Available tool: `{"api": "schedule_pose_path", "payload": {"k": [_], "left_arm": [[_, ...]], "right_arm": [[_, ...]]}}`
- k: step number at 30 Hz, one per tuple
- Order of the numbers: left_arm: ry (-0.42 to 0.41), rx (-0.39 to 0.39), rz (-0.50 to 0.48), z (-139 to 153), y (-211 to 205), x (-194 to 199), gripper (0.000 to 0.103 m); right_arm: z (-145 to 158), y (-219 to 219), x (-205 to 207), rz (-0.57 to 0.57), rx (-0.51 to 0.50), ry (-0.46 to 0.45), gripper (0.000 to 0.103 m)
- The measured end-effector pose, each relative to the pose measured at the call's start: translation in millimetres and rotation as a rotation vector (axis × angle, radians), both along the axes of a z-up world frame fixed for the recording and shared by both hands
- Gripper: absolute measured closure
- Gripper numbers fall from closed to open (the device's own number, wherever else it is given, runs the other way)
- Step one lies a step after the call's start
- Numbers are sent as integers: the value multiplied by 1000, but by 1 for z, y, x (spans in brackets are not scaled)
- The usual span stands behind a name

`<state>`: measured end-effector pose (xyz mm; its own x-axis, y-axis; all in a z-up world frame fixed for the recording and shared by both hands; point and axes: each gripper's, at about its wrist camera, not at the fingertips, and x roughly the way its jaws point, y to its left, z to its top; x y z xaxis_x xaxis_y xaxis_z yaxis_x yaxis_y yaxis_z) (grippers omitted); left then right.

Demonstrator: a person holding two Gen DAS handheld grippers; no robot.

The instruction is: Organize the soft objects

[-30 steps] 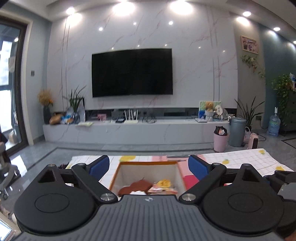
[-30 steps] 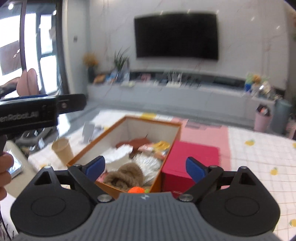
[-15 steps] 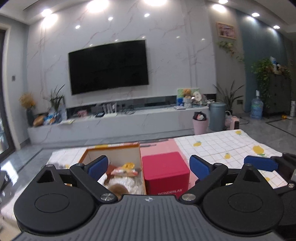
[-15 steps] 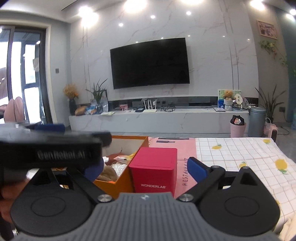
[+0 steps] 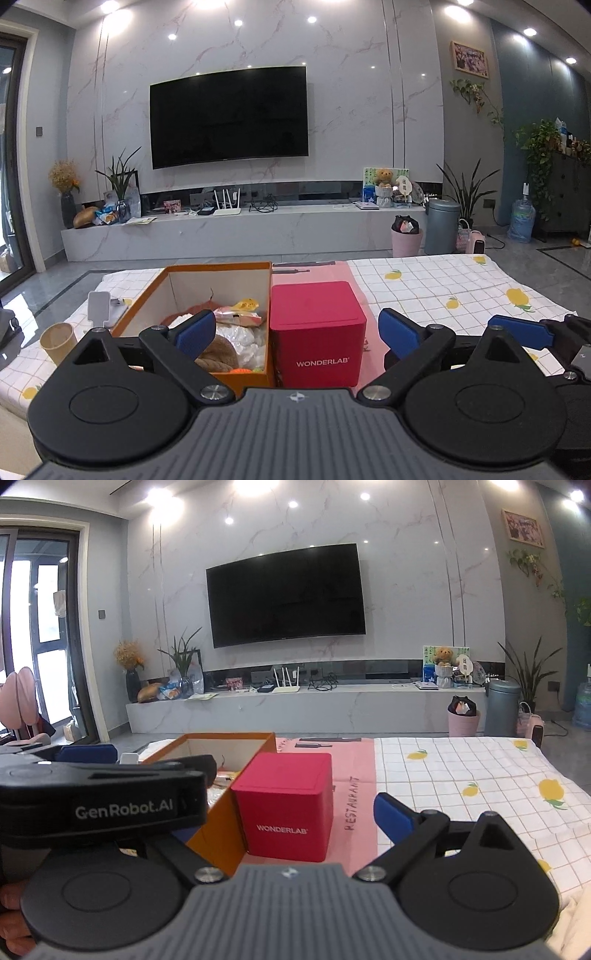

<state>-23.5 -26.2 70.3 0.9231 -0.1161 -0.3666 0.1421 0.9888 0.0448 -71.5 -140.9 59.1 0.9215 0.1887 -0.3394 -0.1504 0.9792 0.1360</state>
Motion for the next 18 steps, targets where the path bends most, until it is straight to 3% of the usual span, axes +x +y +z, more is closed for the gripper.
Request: {"api": "schedule_pose_path", "payload": {"k": [18], "left_arm": [[27,7,27,-6,-10,-2,0]], "right_arm": [[-10,-5,1,2,-8,33,8]]}}
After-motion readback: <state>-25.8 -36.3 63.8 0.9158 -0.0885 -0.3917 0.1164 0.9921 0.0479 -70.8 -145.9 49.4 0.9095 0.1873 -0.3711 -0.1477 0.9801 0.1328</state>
